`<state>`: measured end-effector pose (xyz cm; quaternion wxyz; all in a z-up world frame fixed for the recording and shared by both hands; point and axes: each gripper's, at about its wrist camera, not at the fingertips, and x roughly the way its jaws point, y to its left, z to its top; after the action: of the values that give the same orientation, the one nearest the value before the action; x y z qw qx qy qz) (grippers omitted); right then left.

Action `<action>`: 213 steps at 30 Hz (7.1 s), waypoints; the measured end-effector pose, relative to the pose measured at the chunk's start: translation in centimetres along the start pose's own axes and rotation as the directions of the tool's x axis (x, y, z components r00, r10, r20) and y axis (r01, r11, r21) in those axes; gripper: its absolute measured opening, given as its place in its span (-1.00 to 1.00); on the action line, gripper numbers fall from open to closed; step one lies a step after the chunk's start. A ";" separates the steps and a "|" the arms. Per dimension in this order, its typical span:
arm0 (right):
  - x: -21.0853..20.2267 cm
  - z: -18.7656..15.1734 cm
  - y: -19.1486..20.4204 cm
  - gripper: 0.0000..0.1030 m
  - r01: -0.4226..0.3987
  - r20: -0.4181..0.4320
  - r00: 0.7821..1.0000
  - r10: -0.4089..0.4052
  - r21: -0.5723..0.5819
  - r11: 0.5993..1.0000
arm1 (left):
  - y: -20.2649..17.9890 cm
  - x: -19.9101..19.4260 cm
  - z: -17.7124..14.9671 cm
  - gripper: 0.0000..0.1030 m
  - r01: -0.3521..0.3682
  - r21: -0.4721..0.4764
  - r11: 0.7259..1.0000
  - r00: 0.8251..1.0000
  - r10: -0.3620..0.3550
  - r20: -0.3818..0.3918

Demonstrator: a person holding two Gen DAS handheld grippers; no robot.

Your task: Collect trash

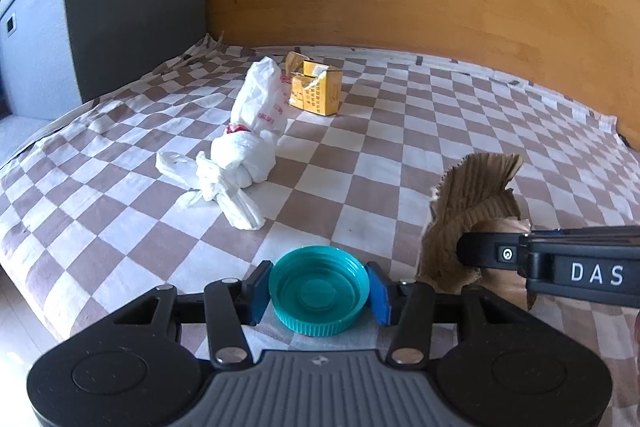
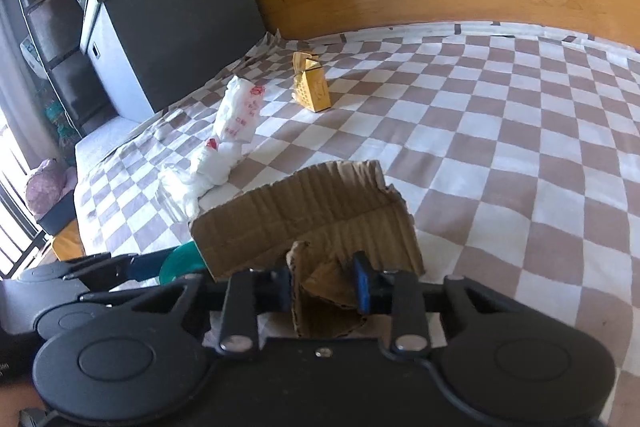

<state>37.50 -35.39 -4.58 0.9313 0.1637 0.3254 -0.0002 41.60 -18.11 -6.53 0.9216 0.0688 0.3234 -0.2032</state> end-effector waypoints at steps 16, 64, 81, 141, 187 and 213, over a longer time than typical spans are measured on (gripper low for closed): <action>-1.7 0.8 0.3 -0.95 -0.055 0.137 0.989 0.055 -0.007 0.998 | 1.4 -4.0 0.8 -0.03 -0.020 -0.062 0.998 0.994 0.026 0.105; -2.6 -7.5 19.8 -0.95 -0.234 0.023 0.957 0.288 -0.523 0.820 | 17.3 -17.2 -12.8 -0.03 -0.288 -0.377 0.880 0.945 0.324 0.035; 1.5 -14.4 22.3 -0.95 -0.360 -0.249 0.933 0.260 -0.629 0.689 | 19.3 -9.2 -20.7 -0.03 -0.252 -0.436 0.864 0.953 0.143 -0.269; 13.6 -19.1 19.4 -0.29 -0.303 -0.570 0.820 0.062 -0.339 0.891 | 16.7 -1.5 -26.8 0.53 -0.154 -0.354 0.922 0.795 -0.097 -0.599; 5.6 -18.9 15.4 1.00 -0.173 -0.470 0.881 -0.048 -0.417 0.892 | 18.3 -10.9 -25.9 1.00 -0.313 -0.388 0.867 0.843 0.065 -0.534; -7.1 -10.9 16.2 1.00 -0.159 -0.038 0.987 0.157 -0.405 0.900 | 17.3 -21.0 -17.7 1.00 -0.232 -0.466 0.854 0.972 0.192 -0.132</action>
<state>27.01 -17.44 -3.35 0.9412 -0.0078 0.3058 0.1435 23.86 9.07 -7.36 0.9128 -0.1177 0.3910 -0.0112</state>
